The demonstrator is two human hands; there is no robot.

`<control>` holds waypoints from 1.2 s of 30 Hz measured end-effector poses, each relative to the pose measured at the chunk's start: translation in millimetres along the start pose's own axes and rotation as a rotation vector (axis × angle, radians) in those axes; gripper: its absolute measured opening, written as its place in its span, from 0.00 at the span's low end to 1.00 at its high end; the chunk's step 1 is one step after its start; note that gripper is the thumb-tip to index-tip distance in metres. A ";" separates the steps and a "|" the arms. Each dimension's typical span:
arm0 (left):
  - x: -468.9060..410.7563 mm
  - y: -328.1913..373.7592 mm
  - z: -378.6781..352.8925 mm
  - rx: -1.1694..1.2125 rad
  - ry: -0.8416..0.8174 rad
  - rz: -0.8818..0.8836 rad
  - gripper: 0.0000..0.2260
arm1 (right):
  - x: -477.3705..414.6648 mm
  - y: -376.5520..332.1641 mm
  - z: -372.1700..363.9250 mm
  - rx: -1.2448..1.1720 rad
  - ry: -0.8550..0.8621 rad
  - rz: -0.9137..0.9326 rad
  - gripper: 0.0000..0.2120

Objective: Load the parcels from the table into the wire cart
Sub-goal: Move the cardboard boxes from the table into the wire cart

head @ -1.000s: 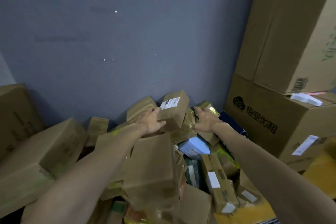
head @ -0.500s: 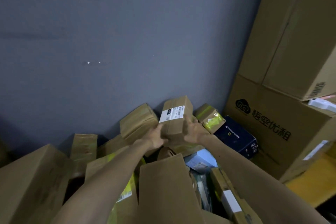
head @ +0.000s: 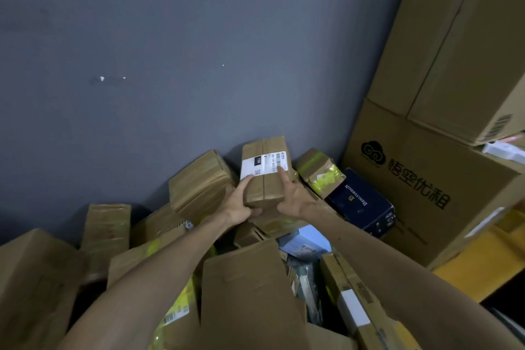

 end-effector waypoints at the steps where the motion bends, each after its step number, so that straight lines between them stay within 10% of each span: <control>1: -0.6 1.5 -1.6 0.012 0.011 0.001 0.43 | -1.5 3.1 2.9 -0.010 -0.002 0.007 0.49; 36: 74.9 154.7 -23.2 -0.112 0.173 -0.260 0.48 | 85.4 51.2 110.5 -0.231 0.246 0.198 0.55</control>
Point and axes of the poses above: each hand's wrist, its own x-axis away from the middle knuckle, its own z-axis out of the back of the hand, y = z × x, the point moved 2 cm from there along -x, towards the middle knuckle, and after that the axes turned 2 degrees about y, right-handed, at the moved point
